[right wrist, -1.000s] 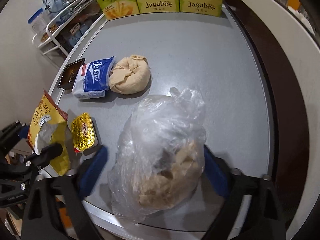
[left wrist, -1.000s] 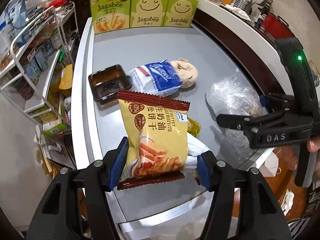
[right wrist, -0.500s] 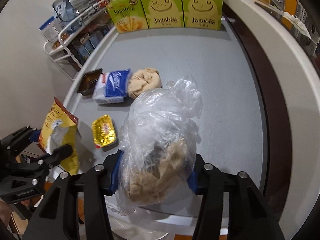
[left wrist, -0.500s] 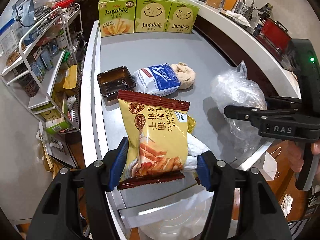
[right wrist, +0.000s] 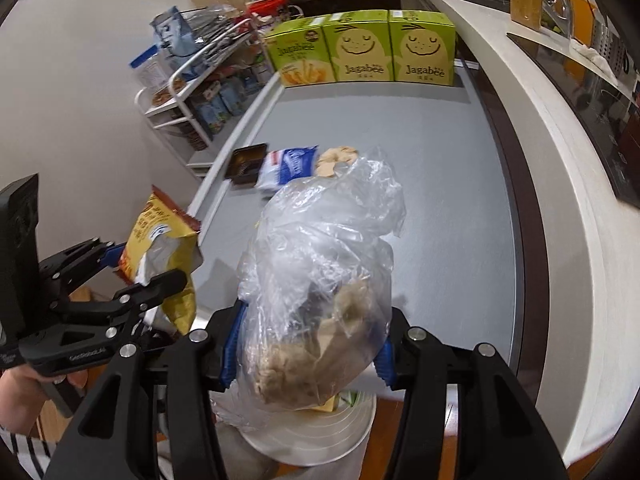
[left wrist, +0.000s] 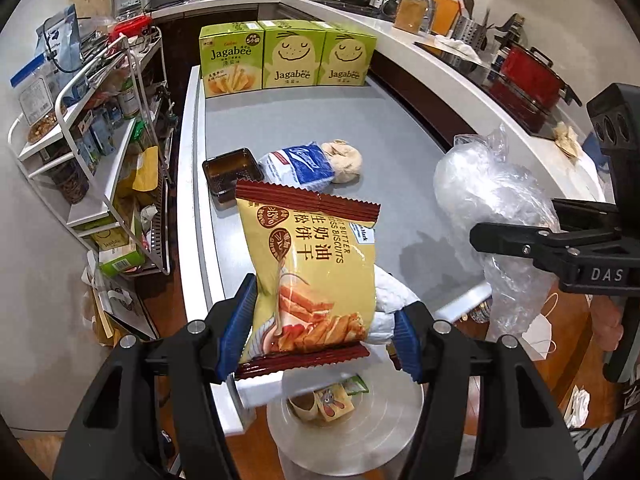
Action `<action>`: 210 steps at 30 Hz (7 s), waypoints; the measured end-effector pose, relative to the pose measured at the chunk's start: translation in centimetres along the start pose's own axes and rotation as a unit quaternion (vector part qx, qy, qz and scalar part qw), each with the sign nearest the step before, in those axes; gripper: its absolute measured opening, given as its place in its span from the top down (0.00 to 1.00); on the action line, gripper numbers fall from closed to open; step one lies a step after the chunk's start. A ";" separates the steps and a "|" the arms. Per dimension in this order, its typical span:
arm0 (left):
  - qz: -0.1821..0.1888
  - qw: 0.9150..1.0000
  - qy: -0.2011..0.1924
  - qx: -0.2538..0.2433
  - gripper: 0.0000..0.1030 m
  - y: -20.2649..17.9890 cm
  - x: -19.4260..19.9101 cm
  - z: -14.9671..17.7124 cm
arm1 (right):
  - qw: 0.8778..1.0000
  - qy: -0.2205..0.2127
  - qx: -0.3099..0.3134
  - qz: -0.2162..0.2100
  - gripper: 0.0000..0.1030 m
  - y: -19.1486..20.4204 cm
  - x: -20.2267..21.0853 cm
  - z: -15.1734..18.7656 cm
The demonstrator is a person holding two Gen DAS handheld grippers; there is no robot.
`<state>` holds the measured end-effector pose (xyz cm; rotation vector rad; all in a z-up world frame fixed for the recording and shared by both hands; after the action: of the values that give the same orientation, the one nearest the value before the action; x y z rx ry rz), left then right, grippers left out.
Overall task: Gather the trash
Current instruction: 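Carry the biscuit packet and plastic bag down over the white bin, then open both grippers to drop the packet and plastic bag into the bin, then raise both tools back up toward the counter, then move the left gripper to the brown plastic tray while the right gripper approaches the gold butter tray, then grasp the brown tray with the left gripper while the right gripper grasps the gold butter tray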
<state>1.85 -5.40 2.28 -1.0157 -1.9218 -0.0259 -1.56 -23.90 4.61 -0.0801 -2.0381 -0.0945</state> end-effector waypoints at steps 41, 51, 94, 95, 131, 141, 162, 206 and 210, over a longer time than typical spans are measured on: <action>0.023 0.984 0.174 -0.010 0.40 -2.5 -4.4 14.0 | 0.982 0.165 0.094 -0.013 0.51 4.1 -5.5 14.1; 0.005 0.982 0.188 0.000 0.40 -1.9 -6.6 14.6 | 0.980 0.177 0.089 0.004 0.51 5.3 -7.9 15.0; -0.005 0.982 0.190 0.003 0.08 -1.5 -7.5 14.1 | 0.976 0.209 0.066 0.006 0.24 4.5 -10.4 15.0; -0.003 0.982 0.191 0.006 0.08 -1.4 -7.5 14.1 | 0.976 0.210 0.064 0.007 0.23 4.3 -10.3 15.0; -0.070 0.997 -0.003 0.024 0.08 0.2 2.3 3.3 | 0.990 0.025 0.129 0.059 0.38 6.6 -6.0 -2.4; -0.074 0.996 -0.010 0.057 0.08 4.0 2.5 1.6 | 0.982 0.098 0.136 -0.081 0.63 10.5 -8.7 -3.7; -0.049 0.965 0.143 -0.213 0.08 9.3 -9.6 -11.1 | 0.994 0.096 0.047 0.020 0.32 2.1 -8.5 -3.6; 0.079 0.983 0.137 -0.097 0.20 7.5 -6.9 -5.1 | 0.989 0.116 -0.018 0.091 0.52 1.9 -12.6 -6.2; 0.066 0.980 0.144 -0.118 0.19 6.8 -7.7 -4.9 | 0.990 0.105 -0.030 0.085 0.32 0.9 -12.1 -5.8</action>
<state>11.63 -7.80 -3.09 -1.2238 -1.6095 -0.3166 9.17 -23.78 -3.51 -0.2699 -1.8101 -0.0560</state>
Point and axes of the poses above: each gripper's, at about its wrist camera, not at the fingertips, and x roughly against the way its jaws point, y to its left, z to its underside, the point moved 1 cm from there along -x, roughly the way its jaws point, and after that the axes turned 15 degrees about z, right-handed, at the moved point
